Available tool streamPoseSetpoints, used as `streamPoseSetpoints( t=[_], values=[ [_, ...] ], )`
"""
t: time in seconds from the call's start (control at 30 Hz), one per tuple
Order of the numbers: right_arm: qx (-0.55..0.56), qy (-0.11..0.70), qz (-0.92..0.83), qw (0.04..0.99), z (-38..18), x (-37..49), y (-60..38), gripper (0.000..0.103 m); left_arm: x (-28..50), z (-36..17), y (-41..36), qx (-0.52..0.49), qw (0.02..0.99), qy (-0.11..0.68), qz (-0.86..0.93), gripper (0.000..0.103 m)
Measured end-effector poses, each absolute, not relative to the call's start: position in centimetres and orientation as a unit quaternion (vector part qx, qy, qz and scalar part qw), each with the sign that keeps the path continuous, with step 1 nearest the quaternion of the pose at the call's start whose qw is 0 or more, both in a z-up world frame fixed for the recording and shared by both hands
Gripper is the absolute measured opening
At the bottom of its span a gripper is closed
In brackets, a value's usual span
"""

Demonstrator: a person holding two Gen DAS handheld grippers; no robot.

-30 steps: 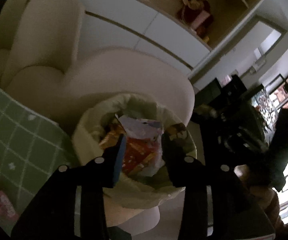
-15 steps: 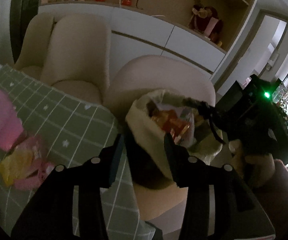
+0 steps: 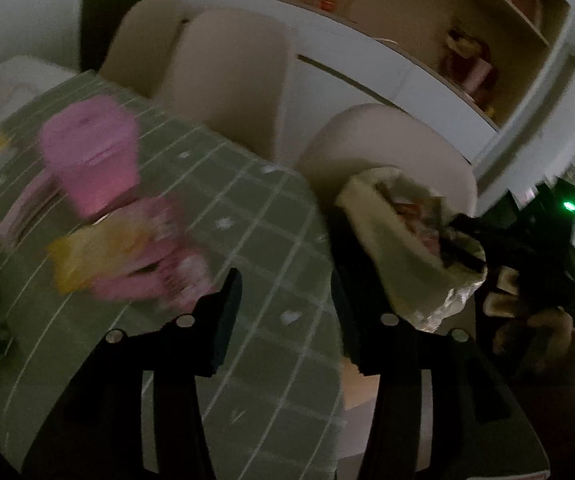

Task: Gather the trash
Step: 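Carry the clear wrapper and black strip to the bin and release both, then move both open tools back over the table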

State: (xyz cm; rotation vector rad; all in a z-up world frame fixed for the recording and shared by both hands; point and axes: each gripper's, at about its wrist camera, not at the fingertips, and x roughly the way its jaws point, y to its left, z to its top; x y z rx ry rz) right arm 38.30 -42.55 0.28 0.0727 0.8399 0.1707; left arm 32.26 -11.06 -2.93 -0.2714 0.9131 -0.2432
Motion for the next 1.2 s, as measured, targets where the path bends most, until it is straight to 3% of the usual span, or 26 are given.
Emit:
streamPoseSetpoints(
  t=[0.5, 0.7, 1.07, 1.2],
  values=[
    [0.032, 0.373, 0.216, 0.902, 4.1, 30.5, -31.6, 0.064, 21.2, -2.7, 5.8, -0.186, 0.899, 0.394, 0.044, 0.046],
    [0.016, 0.364, 0.259, 0.895, 4.0, 29.1, -26.1, 0.064, 22.3, -2.0, 9.5, -0.132, 0.916, 0.380, 0.000, 0.047],
    [-0.005, 0.422, 0.251, 0.871, -0.5, 28.3, -23.2, 0.064, 24.8, -6.4, 16.2, -0.252, 0.878, 0.391, 0.116, 0.048],
    [-0.010, 0.428, 0.257, 0.866, -1.2, 28.4, -22.7, 0.064, 27.5, -5.1, 14.6, -0.210, 0.896, 0.389, 0.044, 0.048]
  ],
)
